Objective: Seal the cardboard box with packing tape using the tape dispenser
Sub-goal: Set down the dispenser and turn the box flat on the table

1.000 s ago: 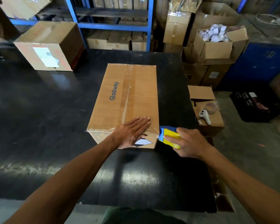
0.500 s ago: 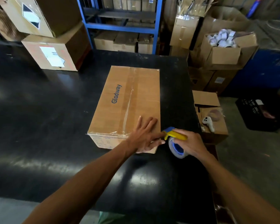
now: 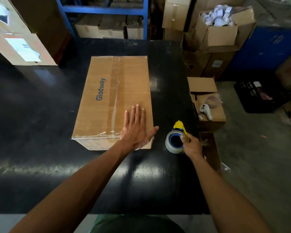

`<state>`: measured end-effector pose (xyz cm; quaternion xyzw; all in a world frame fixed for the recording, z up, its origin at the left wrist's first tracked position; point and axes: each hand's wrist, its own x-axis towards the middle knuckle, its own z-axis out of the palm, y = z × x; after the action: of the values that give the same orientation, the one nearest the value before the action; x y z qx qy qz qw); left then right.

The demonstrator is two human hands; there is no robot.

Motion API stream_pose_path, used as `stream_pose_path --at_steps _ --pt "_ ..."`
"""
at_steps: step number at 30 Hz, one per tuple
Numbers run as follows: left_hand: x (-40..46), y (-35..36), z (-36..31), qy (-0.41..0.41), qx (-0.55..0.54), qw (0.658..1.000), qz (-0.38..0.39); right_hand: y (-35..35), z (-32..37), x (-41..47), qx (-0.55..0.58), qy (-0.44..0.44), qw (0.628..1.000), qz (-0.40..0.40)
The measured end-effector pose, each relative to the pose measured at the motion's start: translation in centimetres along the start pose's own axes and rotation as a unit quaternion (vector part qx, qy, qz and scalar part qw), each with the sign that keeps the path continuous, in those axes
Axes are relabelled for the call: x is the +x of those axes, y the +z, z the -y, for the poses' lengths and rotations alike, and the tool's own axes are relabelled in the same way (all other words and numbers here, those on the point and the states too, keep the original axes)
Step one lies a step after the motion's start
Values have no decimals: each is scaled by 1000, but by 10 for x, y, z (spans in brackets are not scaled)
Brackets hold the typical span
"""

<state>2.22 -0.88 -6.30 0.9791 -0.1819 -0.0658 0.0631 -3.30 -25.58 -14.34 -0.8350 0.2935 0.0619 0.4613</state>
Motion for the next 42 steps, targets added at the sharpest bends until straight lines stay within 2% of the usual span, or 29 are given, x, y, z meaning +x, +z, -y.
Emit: stream_pose_path --at_steps 2,7,9,12,14,16,19,21,24,28,30,32,35,38,42 --pt "1 1 0 -2 15 1000 -1 -1 -2 1 -6 6 1000 -3" --pt "-3 -1 -3 -11 26 999 -19 -2 22 8 -102 7 995 1" --pt "-6 -6 -6 -50 17 998 -37 -3 58 6 -96 -42 994 -5" --pt "-17 -13 -16 -163 -5 986 -40 -2 125 4 -107 -156 982 25" --pt "-24 -14 -21 -219 -42 974 -25 5 168 7 -157 -230 959 57" --pt "-26 -14 -21 -237 -67 969 -6 21 199 13 -235 -291 923 87" --pt "-27 -14 -7 -219 -62 973 25 52 217 17 -376 -371 839 130" --pt "-30 -13 11 -192 -44 980 36 72 211 14 -425 -378 808 153" --pt "-36 -17 47 -135 -17 990 49 94 200 2 -417 -338 835 123" --pt "-38 -35 91 -47 12 995 88 101 206 -18 -463 -288 833 95" --pt "-30 -45 98 -69 -1 989 129 92 215 -18 -471 -314 821 72" --pt "-19 -50 89 -125 -37 979 159 82 222 -6 -458 -319 828 57" --pt "-11 -43 72 -188 -107 967 132 77 215 10 -446 -255 854 79" --pt "-12 -36 76 -183 -104 971 109 83 206 9 -412 -244 873 92" --pt "-12 -42 106 -168 -92 975 110 94 214 -7 -410 -223 880 93"
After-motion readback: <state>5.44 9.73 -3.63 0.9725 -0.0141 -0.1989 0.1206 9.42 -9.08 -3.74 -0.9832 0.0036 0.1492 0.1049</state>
